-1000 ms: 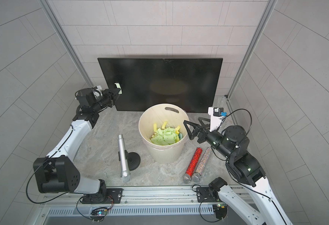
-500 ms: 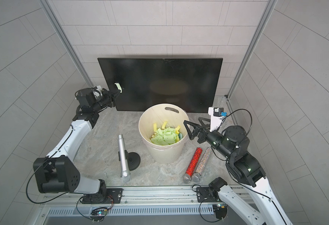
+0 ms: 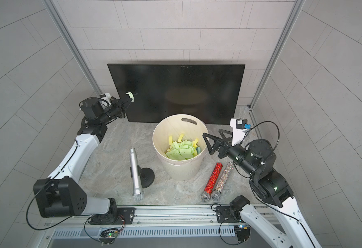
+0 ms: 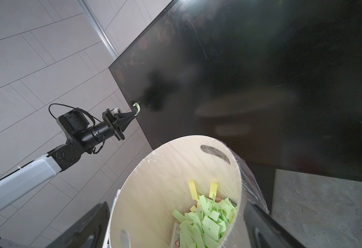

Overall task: Remove the sticky note from the monitor
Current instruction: Tear off the sticky note from the monitor.

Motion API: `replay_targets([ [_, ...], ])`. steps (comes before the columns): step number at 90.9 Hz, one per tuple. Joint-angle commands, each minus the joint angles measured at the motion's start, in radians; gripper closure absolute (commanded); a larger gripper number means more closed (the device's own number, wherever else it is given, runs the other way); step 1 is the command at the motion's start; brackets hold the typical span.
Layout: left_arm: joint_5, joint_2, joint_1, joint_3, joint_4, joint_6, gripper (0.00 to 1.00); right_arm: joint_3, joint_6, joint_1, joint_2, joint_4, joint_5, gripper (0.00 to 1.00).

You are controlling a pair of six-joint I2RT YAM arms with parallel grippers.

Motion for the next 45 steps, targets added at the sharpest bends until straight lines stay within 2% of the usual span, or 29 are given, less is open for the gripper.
replay_targets([
  [1, 0.034, -0.043, 0.002, -0.019, -0.015, 0.028, 1.0, 0.009, 0.0, -0.003, -0.008, -0.009, 0.007, 0.0],
  [21, 0.06, -0.079, -0.013, -0.027, -0.028, 0.038, 1.0, 0.006, 0.002, -0.003, -0.011, -0.007, 0.008, 0.0],
  [45, 0.065, -0.121, -0.073, -0.035, -0.062, 0.068, 1.0, 0.003, 0.004, -0.003, -0.017, -0.006, 0.011, 0.0],
])
